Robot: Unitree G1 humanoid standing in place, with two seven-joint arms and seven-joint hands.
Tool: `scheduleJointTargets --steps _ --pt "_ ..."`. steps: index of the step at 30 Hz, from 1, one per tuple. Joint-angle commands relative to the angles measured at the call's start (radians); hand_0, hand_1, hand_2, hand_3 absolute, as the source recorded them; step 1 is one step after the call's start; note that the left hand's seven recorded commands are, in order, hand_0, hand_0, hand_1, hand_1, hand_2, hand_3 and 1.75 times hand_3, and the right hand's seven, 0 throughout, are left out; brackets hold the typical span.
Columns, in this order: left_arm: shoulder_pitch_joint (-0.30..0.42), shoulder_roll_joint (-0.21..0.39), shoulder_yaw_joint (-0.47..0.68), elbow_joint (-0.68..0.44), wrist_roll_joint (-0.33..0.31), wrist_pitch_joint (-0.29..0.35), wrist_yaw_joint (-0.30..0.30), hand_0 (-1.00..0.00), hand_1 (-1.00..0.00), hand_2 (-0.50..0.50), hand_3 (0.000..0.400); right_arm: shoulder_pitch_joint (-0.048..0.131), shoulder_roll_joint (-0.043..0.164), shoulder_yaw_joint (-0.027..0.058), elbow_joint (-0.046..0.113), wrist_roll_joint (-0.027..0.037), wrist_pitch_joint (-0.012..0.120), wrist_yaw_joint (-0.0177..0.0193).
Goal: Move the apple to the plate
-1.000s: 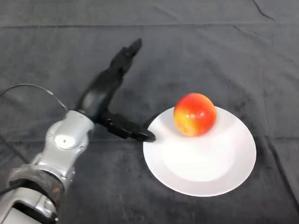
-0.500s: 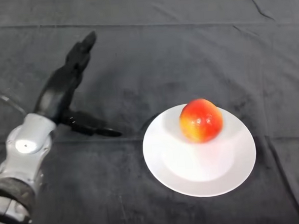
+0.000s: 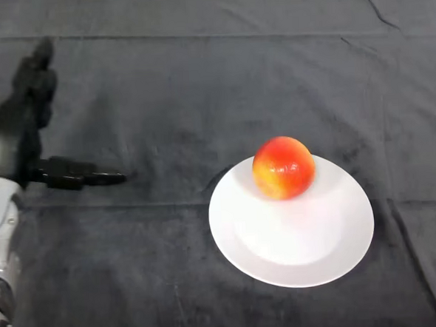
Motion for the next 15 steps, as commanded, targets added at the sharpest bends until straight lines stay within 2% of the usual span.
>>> scheduleJointTargets --steps 1,15 --pt "0.063 0.068 0.041 0.031 -0.026 0.009 -0.010 0.00 0.00 0.00 0.000 0.066 0.040 0.0273 0.035 -0.0162 0.006 0.0111" --pt "0.136 0.128 0.219 0.037 -0.116 0.058 -0.009 0.00 0.00 0.00 0.000 0.066 0.040 0.0274 0.035 -0.0161 0.006 0.0111"
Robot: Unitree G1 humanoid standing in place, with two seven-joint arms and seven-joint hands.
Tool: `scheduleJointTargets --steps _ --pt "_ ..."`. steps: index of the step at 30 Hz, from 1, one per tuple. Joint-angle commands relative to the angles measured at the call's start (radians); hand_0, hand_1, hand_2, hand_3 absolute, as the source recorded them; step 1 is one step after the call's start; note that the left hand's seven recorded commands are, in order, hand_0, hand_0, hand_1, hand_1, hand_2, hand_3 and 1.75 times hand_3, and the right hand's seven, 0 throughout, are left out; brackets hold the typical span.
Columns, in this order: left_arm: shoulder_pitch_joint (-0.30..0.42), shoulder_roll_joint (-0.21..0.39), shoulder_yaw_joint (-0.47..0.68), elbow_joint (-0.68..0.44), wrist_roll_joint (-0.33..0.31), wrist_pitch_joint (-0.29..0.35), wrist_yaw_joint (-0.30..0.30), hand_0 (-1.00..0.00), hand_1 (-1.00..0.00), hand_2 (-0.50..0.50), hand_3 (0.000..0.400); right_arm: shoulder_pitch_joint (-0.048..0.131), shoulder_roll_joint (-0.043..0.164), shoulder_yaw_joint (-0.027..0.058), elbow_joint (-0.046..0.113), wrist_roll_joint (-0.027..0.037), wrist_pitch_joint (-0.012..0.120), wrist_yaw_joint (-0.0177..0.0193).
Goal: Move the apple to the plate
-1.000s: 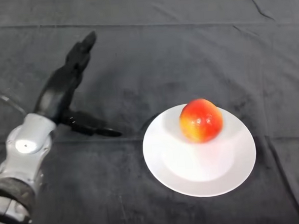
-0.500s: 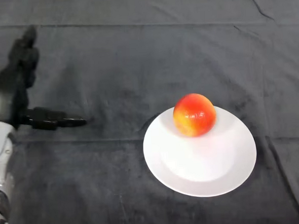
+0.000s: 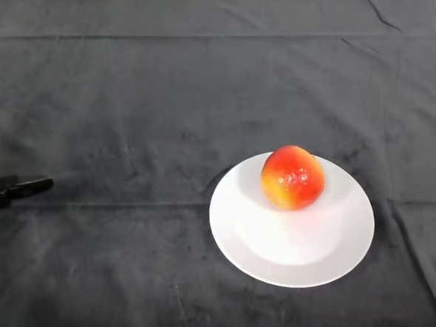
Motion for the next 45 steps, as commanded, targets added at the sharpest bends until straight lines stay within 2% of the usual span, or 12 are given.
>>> scheduleJointTargets --steps 1,13,27,36,45 --pt "0.044 0.054 0.033 0.036 -0.023 0.019 0.003 0.00 0.00 0.00 0.000 0.064 0.039 0.0264 0.034 -0.0151 0.005 0.0111" --pt "0.134 0.081 0.181 0.051 -0.099 0.073 0.052 0.00 0.00 0.00 0.000 0.064 0.039 0.0264 0.034 -0.0151 0.005 0.0111" --pt "0.156 0.084 0.319 0.062 -0.161 0.152 0.185 0.00 0.00 0.00 0.000 0.064 0.039 0.0265 0.034 -0.0151 0.005 0.0111" --pt "0.151 0.086 0.363 0.042 -0.159 0.151 0.255 0.00 0.00 0.00 0.000 0.064 0.039 0.0266 0.035 -0.0152 0.005 0.0110" --pt "0.146 0.074 0.378 0.014 -0.127 0.107 0.313 0.00 0.00 0.00 0.000 0.064 0.039 0.0267 0.035 -0.0152 0.005 0.0110"
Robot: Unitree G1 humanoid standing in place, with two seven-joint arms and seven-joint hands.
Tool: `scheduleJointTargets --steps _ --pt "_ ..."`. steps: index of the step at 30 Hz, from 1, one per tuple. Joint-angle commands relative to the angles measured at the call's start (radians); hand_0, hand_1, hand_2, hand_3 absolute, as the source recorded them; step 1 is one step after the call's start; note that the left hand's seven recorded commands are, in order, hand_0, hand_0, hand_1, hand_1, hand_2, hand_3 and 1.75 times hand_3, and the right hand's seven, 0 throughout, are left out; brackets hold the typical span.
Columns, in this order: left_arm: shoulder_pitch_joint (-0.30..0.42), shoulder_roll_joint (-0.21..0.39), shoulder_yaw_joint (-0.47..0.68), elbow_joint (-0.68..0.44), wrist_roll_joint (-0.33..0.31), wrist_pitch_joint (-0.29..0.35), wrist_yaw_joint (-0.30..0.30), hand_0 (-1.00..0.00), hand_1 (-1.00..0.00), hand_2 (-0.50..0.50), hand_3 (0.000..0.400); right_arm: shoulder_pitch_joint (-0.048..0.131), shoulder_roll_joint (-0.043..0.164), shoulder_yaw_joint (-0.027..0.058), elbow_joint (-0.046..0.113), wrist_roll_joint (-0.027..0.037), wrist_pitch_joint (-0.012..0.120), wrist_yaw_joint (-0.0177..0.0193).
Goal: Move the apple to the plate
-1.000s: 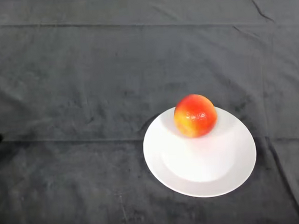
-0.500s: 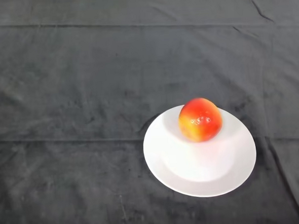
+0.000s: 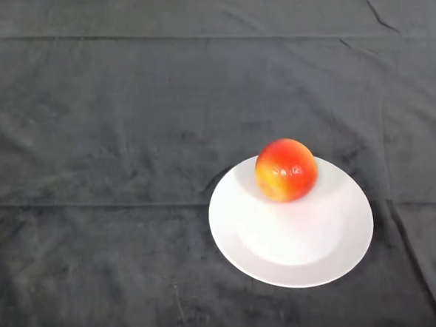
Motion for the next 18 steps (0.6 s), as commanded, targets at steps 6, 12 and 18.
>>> scheduleJointTargets --steps 6,12,18 --pt "0.022 0.041 0.031 -0.037 0.040 -0.048 0.022 0.00 0.00 0.00 0.000 0.063 0.036 0.0215 0.035 -0.0151 0.005 0.0110" --pt "0.030 0.038 0.039 -0.045 0.058 -0.064 0.037 0.00 0.00 0.00 0.000 0.063 0.036 0.0215 0.034 -0.0150 0.005 0.0110" --pt "0.035 0.037 0.045 -0.049 0.079 -0.078 0.058 0.00 0.00 0.00 0.000 0.063 0.036 0.0214 0.034 -0.0150 0.005 0.0110"
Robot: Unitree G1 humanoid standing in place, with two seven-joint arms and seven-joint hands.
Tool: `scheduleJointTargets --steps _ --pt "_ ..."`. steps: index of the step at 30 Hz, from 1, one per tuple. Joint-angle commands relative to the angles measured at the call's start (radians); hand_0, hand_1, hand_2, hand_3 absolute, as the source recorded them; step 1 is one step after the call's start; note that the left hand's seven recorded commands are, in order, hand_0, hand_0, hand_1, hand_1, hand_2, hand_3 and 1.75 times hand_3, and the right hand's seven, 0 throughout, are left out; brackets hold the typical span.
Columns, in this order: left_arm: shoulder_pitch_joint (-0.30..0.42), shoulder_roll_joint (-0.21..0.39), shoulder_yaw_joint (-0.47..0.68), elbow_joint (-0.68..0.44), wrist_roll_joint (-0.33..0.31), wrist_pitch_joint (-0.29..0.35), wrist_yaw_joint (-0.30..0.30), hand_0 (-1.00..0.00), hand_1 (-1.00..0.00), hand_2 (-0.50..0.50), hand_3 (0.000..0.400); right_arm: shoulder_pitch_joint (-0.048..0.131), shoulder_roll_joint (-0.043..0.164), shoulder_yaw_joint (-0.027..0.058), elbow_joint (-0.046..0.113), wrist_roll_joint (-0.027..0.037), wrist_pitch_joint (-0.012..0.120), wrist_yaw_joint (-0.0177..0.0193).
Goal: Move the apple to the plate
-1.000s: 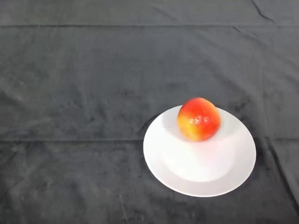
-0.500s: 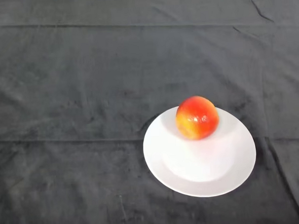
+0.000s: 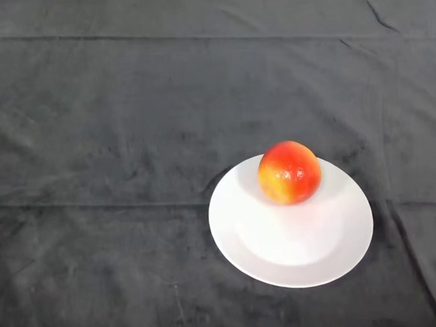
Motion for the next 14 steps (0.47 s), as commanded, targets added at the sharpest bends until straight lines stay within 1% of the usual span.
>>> scheduleJointTargets --steps 1,14 --pt "0.027 0.036 0.013 -0.046 0.035 -0.029 0.012 0.00 0.00 0.00 0.000 0.063 0.036 0.0200 0.034 -0.0151 0.005 0.0110" --pt "0.027 0.027 0.021 -0.054 0.070 -0.039 0.038 0.00 0.00 0.00 0.000 0.064 0.036 0.0200 0.033 -0.0149 0.005 0.0111"
